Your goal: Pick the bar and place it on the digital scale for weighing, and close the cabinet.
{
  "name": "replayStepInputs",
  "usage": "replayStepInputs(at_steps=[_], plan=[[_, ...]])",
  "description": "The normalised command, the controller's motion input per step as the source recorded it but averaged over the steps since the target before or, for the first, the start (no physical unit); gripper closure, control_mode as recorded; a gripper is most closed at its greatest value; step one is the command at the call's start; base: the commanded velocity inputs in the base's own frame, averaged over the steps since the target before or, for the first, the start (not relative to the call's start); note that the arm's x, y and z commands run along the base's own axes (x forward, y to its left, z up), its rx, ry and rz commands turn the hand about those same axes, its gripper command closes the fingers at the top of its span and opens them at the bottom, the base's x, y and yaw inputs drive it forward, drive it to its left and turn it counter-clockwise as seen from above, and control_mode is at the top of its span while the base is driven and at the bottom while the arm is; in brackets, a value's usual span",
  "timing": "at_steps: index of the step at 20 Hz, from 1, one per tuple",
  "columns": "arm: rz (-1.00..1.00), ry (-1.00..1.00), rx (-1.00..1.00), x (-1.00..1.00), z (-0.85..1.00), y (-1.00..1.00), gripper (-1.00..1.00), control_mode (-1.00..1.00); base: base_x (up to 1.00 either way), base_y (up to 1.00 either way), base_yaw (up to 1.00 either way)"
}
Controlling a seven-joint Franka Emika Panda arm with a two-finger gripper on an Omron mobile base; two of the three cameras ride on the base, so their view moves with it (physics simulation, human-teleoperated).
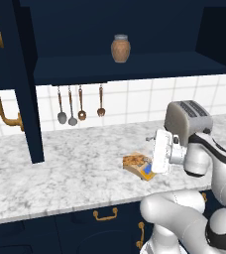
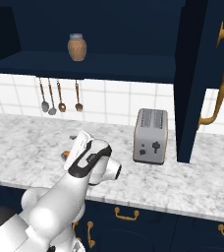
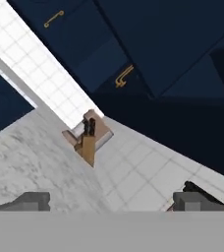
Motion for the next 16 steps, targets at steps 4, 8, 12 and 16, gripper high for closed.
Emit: replayStepInputs(at_steps=[4, 8, 12, 16], plan=[[0.0, -0.25, 0.01, -0.05, 0.18, -0.09, -1.0, -1.0, 0.0, 0.0, 0.0], [0.0, -0.37, 0.16, -0.08, 0.28, -0.19, -1.0, -1.0, 0.0, 0.0, 0.0], [0.0, -0.69, 0.14, -0.16, 0.38, -0.2, -1.0, -1.0, 0.0, 0.0, 0.0], [-0.03, -0.71, 0.07, -0.18, 0.73, -0.02, -1.0, -1.0, 0.0, 0.0, 0.0]])
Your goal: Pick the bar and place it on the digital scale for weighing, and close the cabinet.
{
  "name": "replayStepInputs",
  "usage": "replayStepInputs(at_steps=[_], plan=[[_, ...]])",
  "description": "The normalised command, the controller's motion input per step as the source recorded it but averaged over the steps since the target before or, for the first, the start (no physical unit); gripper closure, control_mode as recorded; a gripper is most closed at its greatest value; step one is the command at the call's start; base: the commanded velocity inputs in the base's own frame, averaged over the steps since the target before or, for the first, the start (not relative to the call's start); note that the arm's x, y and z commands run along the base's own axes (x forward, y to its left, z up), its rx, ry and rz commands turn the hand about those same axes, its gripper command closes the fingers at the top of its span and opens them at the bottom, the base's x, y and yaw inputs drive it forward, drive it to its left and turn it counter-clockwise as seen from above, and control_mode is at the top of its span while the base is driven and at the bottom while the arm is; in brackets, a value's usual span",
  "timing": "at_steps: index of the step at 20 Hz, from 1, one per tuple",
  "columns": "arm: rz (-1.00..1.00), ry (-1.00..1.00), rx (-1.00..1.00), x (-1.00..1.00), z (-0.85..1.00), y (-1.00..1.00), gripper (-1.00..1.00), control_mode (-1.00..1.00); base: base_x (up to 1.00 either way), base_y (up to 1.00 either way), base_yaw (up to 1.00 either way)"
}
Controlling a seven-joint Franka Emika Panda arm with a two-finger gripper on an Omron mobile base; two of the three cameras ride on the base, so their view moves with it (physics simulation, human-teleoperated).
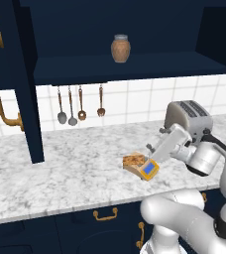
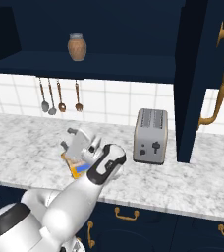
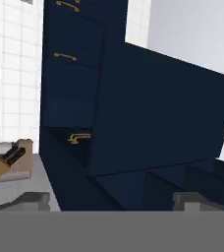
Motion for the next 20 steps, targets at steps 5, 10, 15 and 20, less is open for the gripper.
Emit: replayStepInputs(at_steps=[5, 10, 15, 20], plan=[[0.0, -0.11, 0.2, -0.4, 1.0, -0.05, -1.0, -1.0, 0.0, 0.0, 0.0], [0.0, 0.0, 0.1, -0.82, 1.0, -0.26, -1.0, -1.0, 0.0, 0.0, 0.0], [-0.02, 0.13, -0.01, -1.0, 0.98, -0.4, -1.0, -1.0, 0.0, 0.0, 0.0], [-0.01, 0.1, 0.09, -1.0, 0.37, -0.15, -1.0, -1.0, 0.0, 0.0, 0.0]])
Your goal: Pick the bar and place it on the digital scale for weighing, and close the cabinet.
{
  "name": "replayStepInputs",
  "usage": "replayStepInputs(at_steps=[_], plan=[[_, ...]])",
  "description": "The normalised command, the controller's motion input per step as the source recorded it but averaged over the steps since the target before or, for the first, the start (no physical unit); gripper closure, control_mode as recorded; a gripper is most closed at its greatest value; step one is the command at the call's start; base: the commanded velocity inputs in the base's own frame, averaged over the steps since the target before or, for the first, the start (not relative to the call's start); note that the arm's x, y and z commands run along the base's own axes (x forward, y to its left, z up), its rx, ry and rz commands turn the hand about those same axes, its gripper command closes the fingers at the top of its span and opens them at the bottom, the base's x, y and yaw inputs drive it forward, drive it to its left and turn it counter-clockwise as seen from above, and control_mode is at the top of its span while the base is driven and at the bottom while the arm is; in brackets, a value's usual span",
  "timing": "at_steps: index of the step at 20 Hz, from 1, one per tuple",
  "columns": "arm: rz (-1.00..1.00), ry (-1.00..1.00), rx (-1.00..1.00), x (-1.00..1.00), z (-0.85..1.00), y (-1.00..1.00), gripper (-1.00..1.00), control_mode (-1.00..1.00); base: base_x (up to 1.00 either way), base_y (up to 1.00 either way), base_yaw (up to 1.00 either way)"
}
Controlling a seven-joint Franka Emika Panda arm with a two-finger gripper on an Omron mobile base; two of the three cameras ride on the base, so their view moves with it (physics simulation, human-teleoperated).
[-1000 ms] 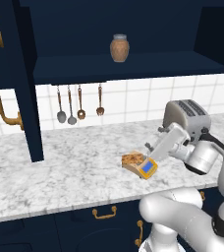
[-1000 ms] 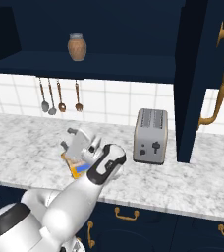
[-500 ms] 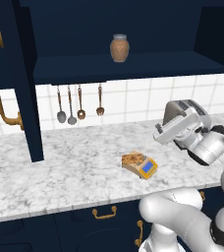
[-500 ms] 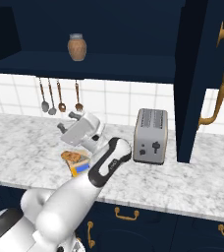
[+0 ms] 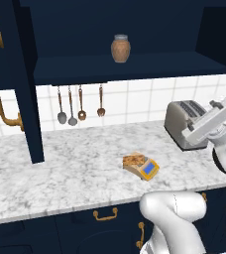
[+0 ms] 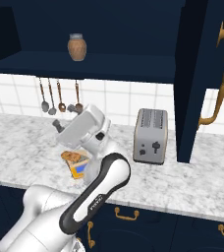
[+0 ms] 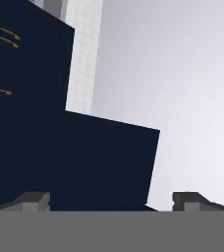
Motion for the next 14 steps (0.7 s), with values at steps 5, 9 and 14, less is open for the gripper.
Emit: replayStepInputs(at_steps=[5, 9, 14], plan=[[0.0, -0.02, 0.37, -0.91, 0.0, -0.06, -1.0, -1.0, 0.0, 0.0, 0.0], [-0.01, 0.04, 0.26, -0.4, 0.0, -0.51, -1.0, -1.0, 0.0, 0.0, 0.0], [0.0, 0.23, 0.0, -0.27, 0.0, -0.47, -1.0, -1.0, 0.0, 0.0, 0.0]])
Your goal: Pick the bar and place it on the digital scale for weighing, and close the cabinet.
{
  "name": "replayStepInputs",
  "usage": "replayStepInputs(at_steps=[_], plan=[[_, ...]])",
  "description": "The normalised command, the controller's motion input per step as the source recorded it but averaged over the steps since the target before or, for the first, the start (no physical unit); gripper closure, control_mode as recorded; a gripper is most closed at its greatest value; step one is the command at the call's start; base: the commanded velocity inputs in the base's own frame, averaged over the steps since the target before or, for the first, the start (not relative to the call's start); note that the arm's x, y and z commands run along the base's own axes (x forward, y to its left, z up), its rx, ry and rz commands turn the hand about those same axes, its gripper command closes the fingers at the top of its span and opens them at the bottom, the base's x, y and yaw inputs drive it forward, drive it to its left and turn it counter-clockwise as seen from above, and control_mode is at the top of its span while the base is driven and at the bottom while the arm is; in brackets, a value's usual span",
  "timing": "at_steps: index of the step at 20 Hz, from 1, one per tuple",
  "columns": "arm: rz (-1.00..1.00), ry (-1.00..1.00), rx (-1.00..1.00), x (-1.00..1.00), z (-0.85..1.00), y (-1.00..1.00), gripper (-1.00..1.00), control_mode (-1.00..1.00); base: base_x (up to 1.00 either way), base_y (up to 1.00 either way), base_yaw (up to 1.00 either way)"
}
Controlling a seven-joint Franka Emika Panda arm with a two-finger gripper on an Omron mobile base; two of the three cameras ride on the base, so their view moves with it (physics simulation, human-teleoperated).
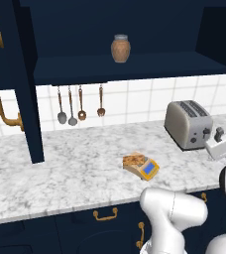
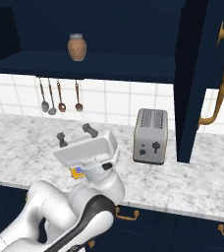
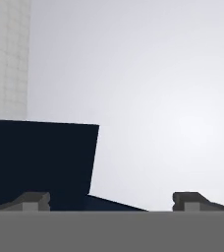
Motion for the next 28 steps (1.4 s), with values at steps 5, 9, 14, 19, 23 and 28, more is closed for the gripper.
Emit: replayStepInputs(at_steps=[5, 9, 14, 19, 23, 28], plan=[[0.0, 0.29, 0.0, -0.11, 0.0, -0.6, -1.0, -1.0, 0.0, 0.0, 0.0], [0.0, 0.18, 0.0, -0.02, 0.0, -0.66, -1.0, -1.0, 0.0, 0.0, 0.0], [0.0, 0.09, 0.0, 0.0, -0.12, -0.7, -1.0, -1.0, 0.0, 0.0, 0.0], [0.0, 0.14, 0.0, 0.06, -0.37, -0.72, -1.0, -1.0, 0.0, 0.0, 0.0], [0.0, 0.15, 0.05, 0.21, -0.24, -0.99, -1.0, -1.0, 0.0, 0.0, 0.0], [0.0, 0.09, 0.06, 0.11, -0.09, -0.94, -1.0, -1.0, 0.0, 0.0, 0.0]])
